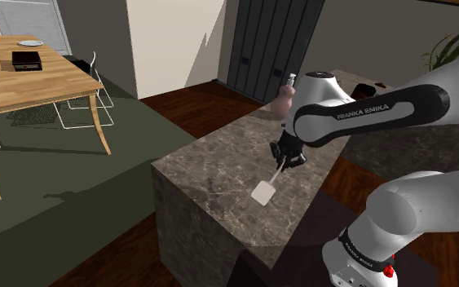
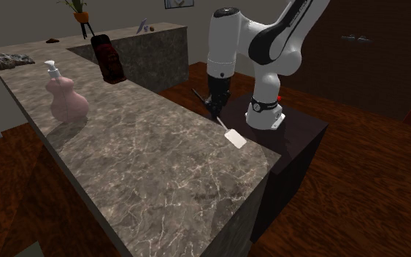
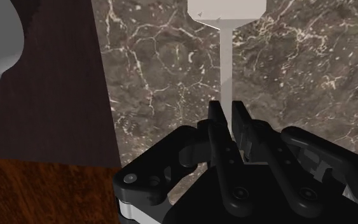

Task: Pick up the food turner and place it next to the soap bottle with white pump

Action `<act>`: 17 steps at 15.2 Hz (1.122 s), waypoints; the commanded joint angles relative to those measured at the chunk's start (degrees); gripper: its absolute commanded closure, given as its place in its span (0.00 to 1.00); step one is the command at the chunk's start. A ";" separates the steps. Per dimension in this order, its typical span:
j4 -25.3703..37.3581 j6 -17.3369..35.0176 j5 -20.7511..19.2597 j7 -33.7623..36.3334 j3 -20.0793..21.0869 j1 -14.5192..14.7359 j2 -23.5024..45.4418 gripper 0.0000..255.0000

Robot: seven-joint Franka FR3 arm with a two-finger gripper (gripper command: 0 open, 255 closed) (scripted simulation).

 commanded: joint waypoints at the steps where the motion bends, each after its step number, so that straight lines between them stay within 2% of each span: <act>1: 0.83 -2.28 -0.14 -0.05 -0.43 0.14 -1.42 1.00; 17: 9.34 -17.98 -2.32 -0.80 -3.92 -0.15 -8.71 1.00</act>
